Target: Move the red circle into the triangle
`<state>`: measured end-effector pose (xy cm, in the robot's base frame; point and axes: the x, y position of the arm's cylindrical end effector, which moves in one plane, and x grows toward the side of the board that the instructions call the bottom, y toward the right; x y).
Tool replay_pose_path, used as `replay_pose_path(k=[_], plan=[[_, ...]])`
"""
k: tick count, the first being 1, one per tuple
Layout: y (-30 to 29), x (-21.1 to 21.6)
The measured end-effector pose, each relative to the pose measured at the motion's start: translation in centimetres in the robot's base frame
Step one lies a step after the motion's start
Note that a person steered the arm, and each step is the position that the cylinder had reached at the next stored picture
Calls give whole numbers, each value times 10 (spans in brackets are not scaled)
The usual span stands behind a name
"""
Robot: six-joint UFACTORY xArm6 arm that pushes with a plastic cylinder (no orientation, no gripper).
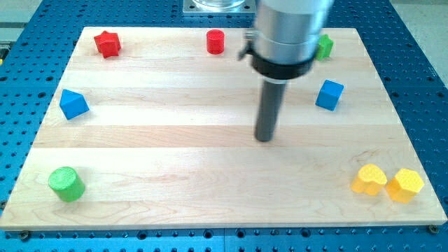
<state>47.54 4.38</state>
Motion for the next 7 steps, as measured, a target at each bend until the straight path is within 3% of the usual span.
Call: replay_pose_path(k=[1, 2, 4, 7], plan=[[-49, -42], [-70, -132], [-72, -212], [-93, -245]])
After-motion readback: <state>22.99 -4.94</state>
